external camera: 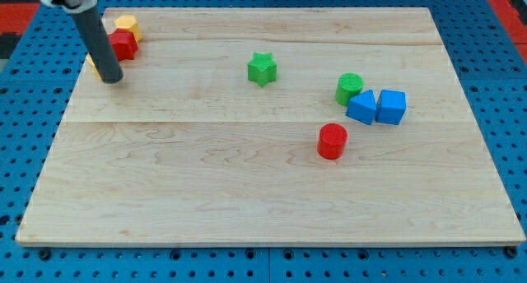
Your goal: Move the yellow heart into the bottom right to the red star
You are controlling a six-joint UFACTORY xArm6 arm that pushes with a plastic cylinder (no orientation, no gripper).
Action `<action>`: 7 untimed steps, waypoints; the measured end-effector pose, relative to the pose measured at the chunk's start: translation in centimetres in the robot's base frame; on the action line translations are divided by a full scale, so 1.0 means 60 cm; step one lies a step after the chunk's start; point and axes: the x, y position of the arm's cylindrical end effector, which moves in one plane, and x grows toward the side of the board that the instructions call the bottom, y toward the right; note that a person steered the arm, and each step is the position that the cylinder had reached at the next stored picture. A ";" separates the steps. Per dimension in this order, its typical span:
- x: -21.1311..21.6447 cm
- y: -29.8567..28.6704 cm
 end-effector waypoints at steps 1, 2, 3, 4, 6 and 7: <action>0.013 -0.003; 0.087 -0.001; 0.094 -0.076; 0.046 -0.086; -0.023 -0.028; -0.033 0.013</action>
